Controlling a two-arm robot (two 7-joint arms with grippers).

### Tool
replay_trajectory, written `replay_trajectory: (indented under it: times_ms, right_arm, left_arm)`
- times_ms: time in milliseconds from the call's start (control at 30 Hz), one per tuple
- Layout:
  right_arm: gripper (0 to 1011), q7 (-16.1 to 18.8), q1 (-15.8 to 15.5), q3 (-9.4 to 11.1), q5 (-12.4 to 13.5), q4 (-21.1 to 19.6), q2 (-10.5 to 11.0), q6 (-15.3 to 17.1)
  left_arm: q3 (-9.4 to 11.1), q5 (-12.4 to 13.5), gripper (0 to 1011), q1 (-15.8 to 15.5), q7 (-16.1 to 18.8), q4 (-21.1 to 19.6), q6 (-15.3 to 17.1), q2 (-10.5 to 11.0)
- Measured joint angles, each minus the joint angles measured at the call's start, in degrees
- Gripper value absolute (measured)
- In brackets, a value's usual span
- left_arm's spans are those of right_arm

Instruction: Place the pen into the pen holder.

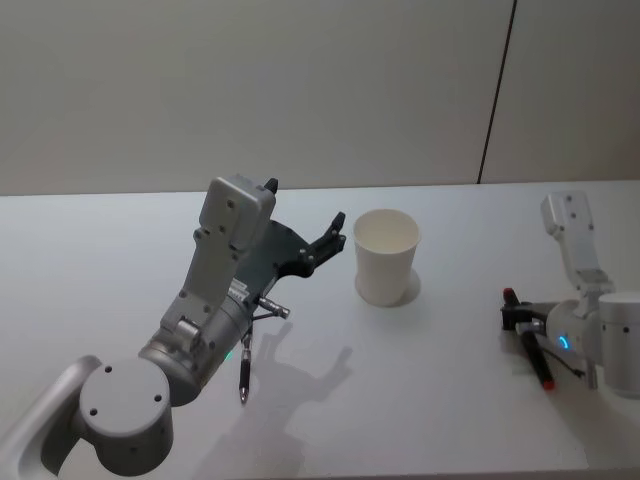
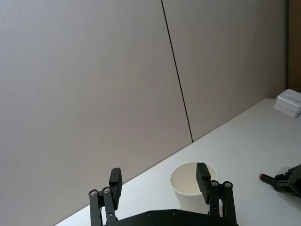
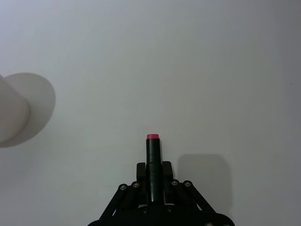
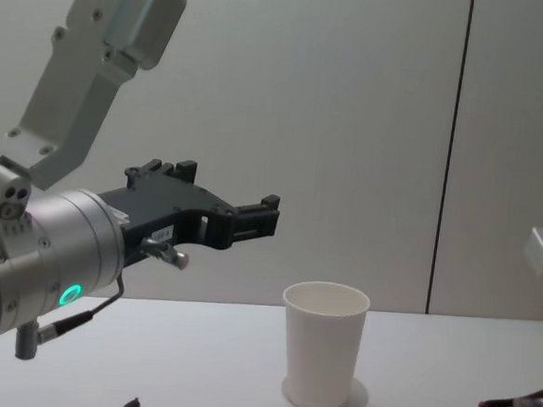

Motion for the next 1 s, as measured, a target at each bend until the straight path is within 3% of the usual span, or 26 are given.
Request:
replay_trajectory:
  times_ms: [400, 1000]
  right_arm:
    - [185, 1.45, -0.83, 0.52, 1.23, -1.31, 0.21, -2.52]
    - [185, 3.75, -5.54, 0.57, 2.0, -10.02, 1.1, -12.87]
  left_arm:
    - [0.0, 0.0, 1004, 0.0, 0.0, 0.0, 0.0, 0.0]
    - [0.0, 0.0, 1004, 0.0, 0.0, 0.0, 0.0, 0.0]
